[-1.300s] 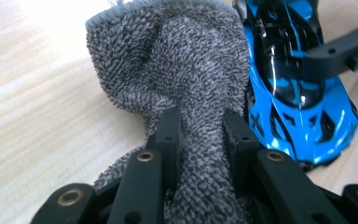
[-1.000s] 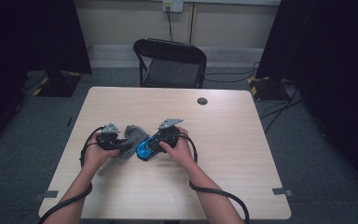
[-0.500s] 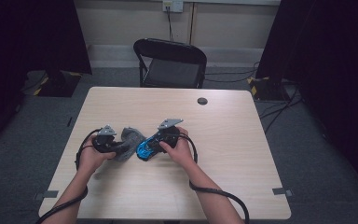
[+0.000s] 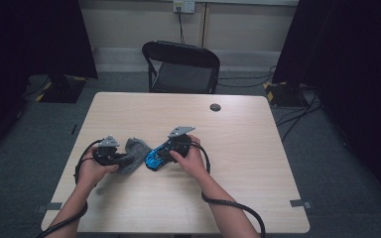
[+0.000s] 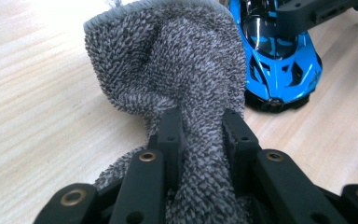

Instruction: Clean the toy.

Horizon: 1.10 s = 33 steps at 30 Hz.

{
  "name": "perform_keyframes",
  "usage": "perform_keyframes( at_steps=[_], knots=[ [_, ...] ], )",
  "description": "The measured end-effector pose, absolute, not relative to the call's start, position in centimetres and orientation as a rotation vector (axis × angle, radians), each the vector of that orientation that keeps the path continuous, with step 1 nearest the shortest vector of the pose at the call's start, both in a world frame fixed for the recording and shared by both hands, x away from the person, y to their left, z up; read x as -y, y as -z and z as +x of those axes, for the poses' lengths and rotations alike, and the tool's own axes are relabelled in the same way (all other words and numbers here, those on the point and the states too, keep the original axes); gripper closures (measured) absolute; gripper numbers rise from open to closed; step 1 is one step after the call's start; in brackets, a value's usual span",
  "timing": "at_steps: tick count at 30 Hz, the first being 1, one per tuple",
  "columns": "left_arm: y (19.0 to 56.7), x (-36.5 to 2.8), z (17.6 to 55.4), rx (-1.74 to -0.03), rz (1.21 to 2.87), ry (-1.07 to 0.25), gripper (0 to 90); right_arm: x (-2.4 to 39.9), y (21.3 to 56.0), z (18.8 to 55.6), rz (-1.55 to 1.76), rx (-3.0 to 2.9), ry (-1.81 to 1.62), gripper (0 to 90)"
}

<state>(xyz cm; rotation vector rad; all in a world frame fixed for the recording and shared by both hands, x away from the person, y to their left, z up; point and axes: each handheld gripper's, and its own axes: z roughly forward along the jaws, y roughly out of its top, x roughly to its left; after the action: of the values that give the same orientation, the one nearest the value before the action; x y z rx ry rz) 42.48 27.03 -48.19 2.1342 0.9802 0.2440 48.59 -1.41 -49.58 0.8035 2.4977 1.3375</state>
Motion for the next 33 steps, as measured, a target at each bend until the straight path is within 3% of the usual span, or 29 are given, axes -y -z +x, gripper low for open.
perform_keyframes(
  at_steps=[16,24,33],
  knots=[
    [46.0,-28.9,41.7,-0.992,2.071,-0.277,73.0,1.4,49.7,48.4,0.801,-2.48,-1.353,16.6],
    [44.5,-28.5,43.9,-1.009,2.035,-0.327,73.0,1.4,49.7,48.5,0.797,-2.485,-1.35,16.6],
    [45.3,-25.1,47.8,-0.988,2.025,-0.308,72.9,1.3,49.7,48.5,0.797,-2.489,-1.343,16.6]
  ],
)
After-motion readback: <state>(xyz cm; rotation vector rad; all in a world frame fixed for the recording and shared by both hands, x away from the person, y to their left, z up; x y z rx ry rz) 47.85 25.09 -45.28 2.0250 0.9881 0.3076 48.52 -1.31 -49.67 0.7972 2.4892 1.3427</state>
